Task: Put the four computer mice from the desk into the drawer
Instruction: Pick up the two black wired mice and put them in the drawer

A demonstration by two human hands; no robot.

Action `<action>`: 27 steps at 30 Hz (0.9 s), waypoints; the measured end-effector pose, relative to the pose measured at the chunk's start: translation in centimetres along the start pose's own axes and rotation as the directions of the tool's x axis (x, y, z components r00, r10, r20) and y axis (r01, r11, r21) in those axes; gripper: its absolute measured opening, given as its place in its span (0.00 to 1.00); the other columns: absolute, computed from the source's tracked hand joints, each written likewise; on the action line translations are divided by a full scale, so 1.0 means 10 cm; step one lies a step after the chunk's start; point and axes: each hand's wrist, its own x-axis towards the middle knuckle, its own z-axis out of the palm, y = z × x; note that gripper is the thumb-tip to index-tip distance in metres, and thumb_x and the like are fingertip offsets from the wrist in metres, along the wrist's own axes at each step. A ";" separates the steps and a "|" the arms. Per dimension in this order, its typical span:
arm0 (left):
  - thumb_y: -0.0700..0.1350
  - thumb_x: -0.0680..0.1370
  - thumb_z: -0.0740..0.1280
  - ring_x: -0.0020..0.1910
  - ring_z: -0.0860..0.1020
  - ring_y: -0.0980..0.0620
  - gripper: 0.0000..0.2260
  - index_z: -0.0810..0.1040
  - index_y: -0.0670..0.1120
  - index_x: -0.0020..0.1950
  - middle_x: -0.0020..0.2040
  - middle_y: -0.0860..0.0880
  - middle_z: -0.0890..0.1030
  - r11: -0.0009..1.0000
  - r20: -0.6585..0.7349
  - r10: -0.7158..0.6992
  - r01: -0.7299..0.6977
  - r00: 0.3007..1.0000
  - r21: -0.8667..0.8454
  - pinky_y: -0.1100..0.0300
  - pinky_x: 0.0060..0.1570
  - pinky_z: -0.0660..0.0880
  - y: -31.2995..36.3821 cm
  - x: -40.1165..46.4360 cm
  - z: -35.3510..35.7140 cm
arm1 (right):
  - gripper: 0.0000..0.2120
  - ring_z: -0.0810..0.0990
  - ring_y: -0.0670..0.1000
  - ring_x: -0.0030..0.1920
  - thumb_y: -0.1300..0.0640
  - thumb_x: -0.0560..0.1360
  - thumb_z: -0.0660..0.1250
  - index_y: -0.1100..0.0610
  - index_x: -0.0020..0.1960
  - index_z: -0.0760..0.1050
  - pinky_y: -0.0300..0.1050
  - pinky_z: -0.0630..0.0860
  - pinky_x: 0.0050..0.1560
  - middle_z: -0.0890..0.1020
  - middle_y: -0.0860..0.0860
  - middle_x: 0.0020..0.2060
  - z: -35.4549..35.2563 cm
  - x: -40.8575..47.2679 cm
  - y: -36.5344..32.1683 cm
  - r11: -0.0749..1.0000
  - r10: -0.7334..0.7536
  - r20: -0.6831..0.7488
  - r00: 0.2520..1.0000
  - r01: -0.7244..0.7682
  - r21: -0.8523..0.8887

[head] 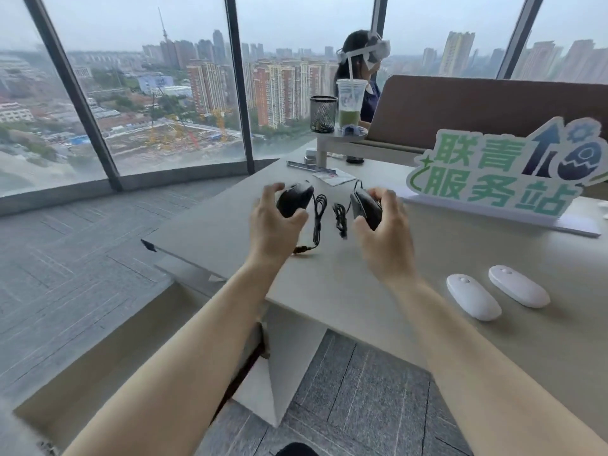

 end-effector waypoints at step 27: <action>0.52 0.73 0.67 0.63 0.69 0.44 0.22 0.70 0.53 0.67 0.62 0.46 0.72 0.626 -0.086 -0.613 0.549 0.785 0.553 0.53 0.54 0.72 -3.05 -1.07 -1.78 | 0.20 0.67 0.60 0.63 0.60 0.75 0.58 0.53 0.67 0.67 0.51 0.69 0.57 0.66 0.56 0.68 3.03 -1.95 -0.24 0.941 0.303 0.761 0.574 -0.053 -0.334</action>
